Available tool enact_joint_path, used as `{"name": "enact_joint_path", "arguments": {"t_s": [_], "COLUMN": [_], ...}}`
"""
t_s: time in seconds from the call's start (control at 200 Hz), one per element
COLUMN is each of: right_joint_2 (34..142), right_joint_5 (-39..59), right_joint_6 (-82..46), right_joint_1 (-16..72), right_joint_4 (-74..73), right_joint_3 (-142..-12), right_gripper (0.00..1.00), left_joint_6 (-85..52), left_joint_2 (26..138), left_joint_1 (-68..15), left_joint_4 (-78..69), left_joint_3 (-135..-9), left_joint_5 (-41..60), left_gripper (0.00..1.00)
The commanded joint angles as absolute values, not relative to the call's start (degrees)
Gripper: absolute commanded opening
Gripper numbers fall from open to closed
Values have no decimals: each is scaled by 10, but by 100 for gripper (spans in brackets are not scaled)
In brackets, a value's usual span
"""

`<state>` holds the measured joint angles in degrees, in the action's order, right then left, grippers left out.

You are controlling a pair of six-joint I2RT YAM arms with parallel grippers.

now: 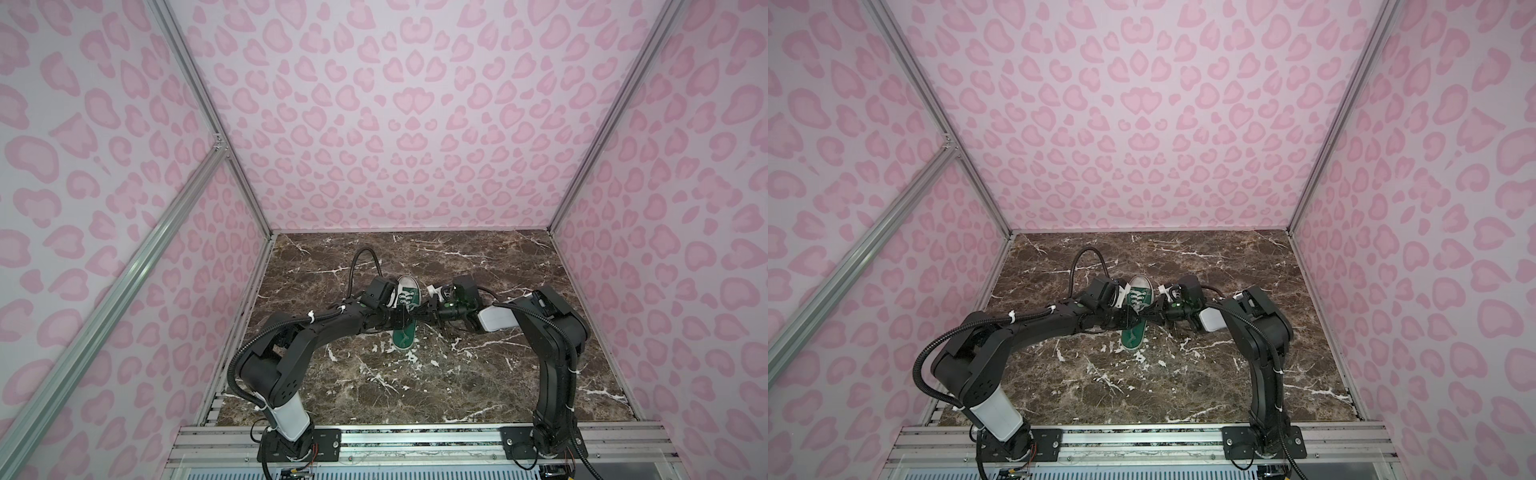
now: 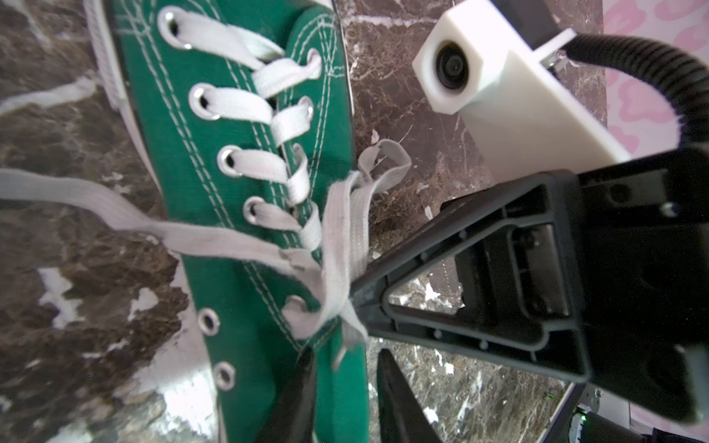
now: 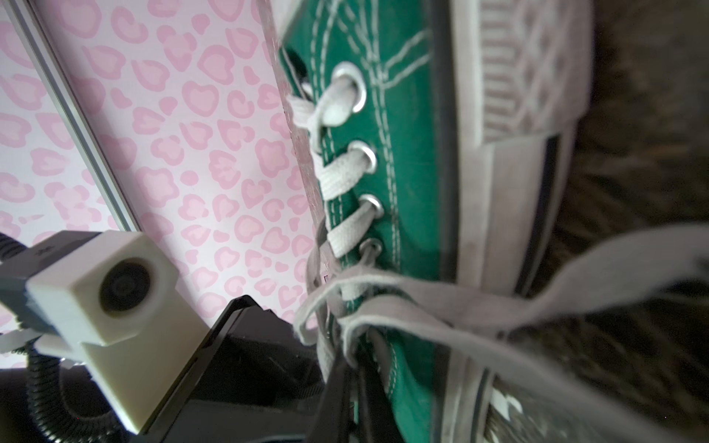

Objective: Tie the shoes

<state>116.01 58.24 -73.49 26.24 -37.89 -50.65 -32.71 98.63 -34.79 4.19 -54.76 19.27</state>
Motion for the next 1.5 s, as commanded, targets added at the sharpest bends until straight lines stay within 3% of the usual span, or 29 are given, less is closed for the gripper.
{"name": "enact_joint_path", "arguments": {"t_s": [0.0,0.43,0.67,0.75,1.09,1.495], "right_joint_2": [1170,1176,1176,1174,1154,1065], "right_joint_5": [593,596,595,594,584,556], "right_joint_6": [-764,-779,-780,-779,-770,-636], "right_joint_1": [264,264,263,263,250,234], "right_joint_4": [-437,-458,-461,-461,-450,-262], "right_joint_3": [-500,-496,-494,-493,-480,-468], "right_gripper": [9,9,9,14,32,43], "left_joint_6": [-323,-323,-323,-321,-313,-299], "left_joint_2": [992,1002,1003,1000,983,901], "left_joint_1": [-348,-348,-348,-348,-347,-347], "left_joint_4": [19,12,17,19,37,100], "left_joint_3": [-552,-555,-556,-555,-545,-524], "left_joint_5": [194,200,197,192,185,154], "left_gripper": [31,26,7,3,3,3]}}
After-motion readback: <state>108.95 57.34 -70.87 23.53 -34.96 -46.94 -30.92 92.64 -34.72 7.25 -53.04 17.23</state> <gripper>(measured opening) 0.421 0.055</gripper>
